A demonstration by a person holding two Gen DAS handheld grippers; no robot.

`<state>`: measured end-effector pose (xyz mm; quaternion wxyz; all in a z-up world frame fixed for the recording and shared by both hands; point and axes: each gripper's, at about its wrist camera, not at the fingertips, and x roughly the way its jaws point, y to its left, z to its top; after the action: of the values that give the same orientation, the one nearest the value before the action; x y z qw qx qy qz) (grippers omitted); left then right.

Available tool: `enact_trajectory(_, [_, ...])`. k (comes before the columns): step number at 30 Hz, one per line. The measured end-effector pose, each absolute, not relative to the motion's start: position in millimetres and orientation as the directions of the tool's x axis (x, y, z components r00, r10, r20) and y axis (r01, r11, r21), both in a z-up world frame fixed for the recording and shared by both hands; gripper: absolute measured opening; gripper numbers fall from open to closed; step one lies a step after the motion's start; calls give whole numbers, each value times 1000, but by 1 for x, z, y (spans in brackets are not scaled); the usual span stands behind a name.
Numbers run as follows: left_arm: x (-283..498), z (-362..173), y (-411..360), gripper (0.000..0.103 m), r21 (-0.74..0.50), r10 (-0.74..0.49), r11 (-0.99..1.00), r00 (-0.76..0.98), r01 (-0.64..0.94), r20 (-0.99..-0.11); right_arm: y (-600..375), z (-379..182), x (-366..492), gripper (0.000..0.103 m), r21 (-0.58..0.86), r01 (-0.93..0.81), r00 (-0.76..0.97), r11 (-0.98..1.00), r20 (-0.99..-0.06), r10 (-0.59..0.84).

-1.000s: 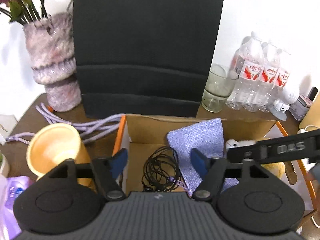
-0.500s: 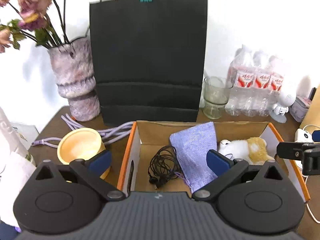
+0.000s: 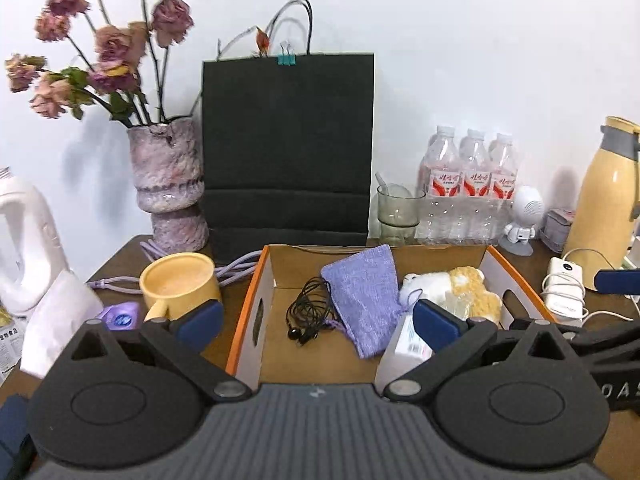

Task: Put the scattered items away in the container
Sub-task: 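Withdraw both grippers from the box toward the items on the desk, then grasp the red rose with the left gripper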

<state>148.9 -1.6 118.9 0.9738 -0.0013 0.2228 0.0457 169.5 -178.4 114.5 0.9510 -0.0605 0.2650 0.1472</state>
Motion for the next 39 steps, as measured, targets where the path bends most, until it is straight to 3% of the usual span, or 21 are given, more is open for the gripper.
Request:
enact_trajectory(7, [88, 99, 5, 103, 30, 84, 996, 924, -78, -373, -186, 93, 111, 103, 102, -334, 821, 937, -458, 343])
enact_trajectory(12, [45, 82, 10, 103, 17, 41, 999, 939, -37, -341, -182, 74, 66, 103, 61, -333, 839, 941, -436, 325])
enact_trajectory(14, [31, 71, 10, 103, 32, 27, 999, 937, -17, -347, -180, 66, 52, 103, 39, -340, 832, 939, -453, 320])
enact_trajectory(18, [11, 52, 16, 103, 11, 2, 1000, 915, 2, -404, -192, 50, 27, 103, 125, -343, 810, 931, -463, 361])
enact_trajectory(26, [38, 37, 31, 103, 11, 35, 999, 893, -33, -448, -185, 41, 22, 103, 52, -359, 790, 932, -515, 333])
enact_trajectory(32, [83, 29, 33, 103, 88, -10, 995, 895, 54, -446, -178, 33, 31, 103, 32, -352, 778, 935, -545, 312])
enact_trajectory(34, [98, 26, 38, 97, 57, -24, 997, 882, 58, -470, -177, 33, 34, 103, 40, -357, 773, 933, -549, 319])
enact_trajectory(36, [113, 21, 42, 80, 25, -47, 997, 856, 69, -515, -176, 33, 37, 103, 47, -359, 769, 932, -551, 324])
enact_trajectory(39, [126, 14, 49, 66, -24, -48, 999, 821, 42, -568, -173, 33, 43, 103, 42, -372, 762, 927, -556, 331])
